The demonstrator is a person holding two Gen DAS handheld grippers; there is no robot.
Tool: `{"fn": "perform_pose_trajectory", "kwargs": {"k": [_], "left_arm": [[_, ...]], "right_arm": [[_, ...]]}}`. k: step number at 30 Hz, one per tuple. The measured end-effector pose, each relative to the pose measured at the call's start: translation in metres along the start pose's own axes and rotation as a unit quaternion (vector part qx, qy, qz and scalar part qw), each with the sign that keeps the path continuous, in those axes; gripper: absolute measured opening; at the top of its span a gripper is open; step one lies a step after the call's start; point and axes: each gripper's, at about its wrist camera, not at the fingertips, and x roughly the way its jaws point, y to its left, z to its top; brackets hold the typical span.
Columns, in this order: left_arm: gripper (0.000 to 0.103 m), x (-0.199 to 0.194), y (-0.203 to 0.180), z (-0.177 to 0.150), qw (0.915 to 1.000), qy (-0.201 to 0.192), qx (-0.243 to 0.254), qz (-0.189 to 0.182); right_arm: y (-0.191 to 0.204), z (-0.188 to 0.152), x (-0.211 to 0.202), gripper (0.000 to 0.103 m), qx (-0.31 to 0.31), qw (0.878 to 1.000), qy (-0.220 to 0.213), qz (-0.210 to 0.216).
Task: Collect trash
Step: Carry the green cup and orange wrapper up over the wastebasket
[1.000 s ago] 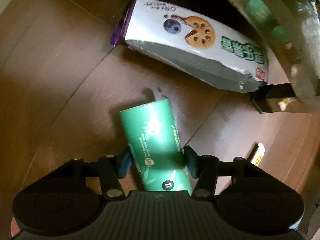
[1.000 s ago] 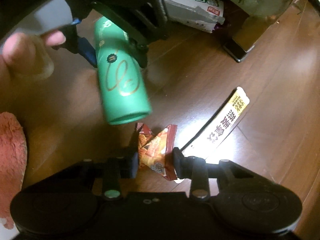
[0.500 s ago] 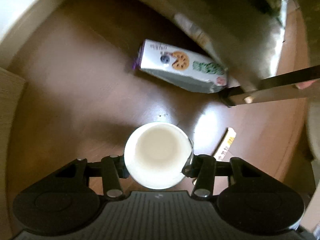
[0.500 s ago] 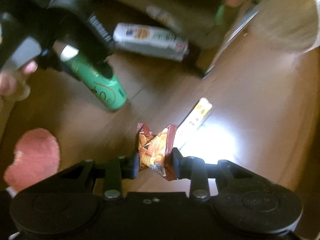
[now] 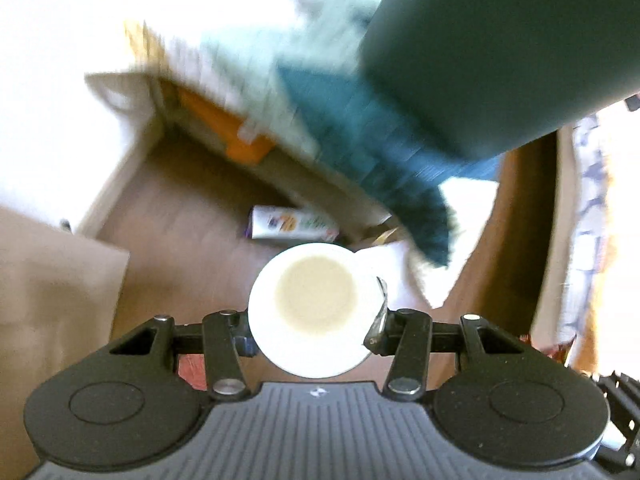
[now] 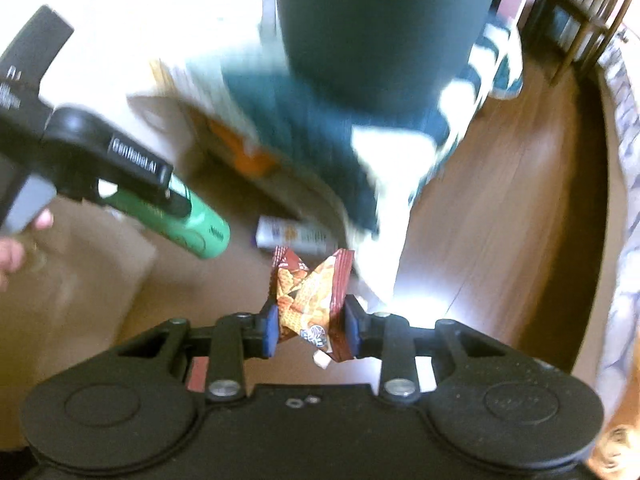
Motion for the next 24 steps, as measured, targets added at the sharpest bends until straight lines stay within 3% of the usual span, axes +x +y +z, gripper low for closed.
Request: {"fn": "perform_pose_trajectory", "kwargs": {"k": [7, 12, 18, 24], "left_arm": [[0.048, -0.144, -0.043, 0.048, 0.9960, -0.074, 0.044, -0.023], [0.048, -0.216, -0.072, 0.082, 0.9887, -0.127, 0.067, -0.042], [0.048, -0.264, -0.096, 0.115, 0.9791, -0.177, 0.084, -0.055], [0.048, -0.270, -0.127, 0.161, 0.9743, -0.191, 0.104, -0.059]], "right_arm": [[-0.002, 0.071, -0.119, 0.032, 0.015, 0.997, -0.081, 0.001], [-0.007, 0.113, -0.184, 0.032, 0.027, 0.991, -0.132, -0.004], [-0.018, 0.158, -0.221, 0.032, 0.025, 0.983, -0.182, -0.027], [-0.034, 0.207, -0.231, 0.032, 0.027, 0.979, -0.195, -0.049]]}}
